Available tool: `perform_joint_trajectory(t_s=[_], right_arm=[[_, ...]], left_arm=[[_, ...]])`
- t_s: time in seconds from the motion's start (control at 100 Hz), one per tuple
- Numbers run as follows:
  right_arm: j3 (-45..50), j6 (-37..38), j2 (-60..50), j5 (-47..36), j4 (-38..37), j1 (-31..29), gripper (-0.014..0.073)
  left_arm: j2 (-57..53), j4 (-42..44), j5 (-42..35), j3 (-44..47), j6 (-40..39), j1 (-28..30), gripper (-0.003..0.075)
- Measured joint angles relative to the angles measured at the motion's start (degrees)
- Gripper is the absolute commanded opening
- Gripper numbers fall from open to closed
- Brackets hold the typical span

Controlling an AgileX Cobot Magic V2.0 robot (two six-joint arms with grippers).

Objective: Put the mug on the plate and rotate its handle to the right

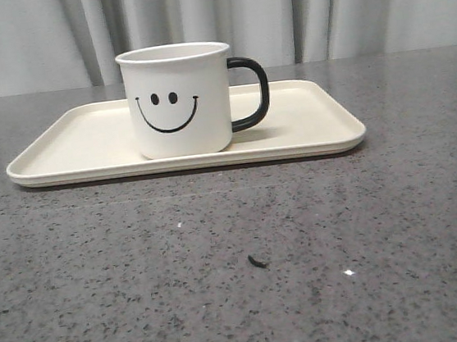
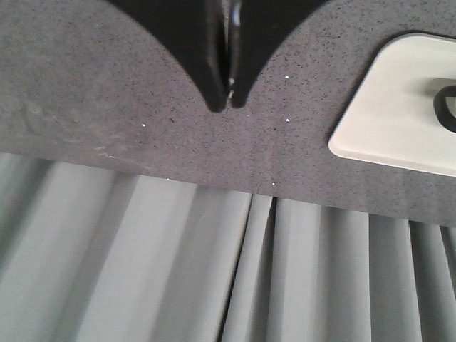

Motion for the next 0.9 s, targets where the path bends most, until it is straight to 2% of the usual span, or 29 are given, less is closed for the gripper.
perform_joint_trajectory(t_s=[0.41,0.9], right_arm=[[1.0,1.4,-1.0,0.3,-2.8,0.0,-0.0062],[1.0,1.5,-1.0,0.6,-2.8,0.0,-0.0062]], left_arm=[[-1.6,-0.1,-5.0,2.3,-0.2,0.0,-0.0019],[-1.7,-2.5,-5.3,2.4,-0.2,0.0,-0.0019]])
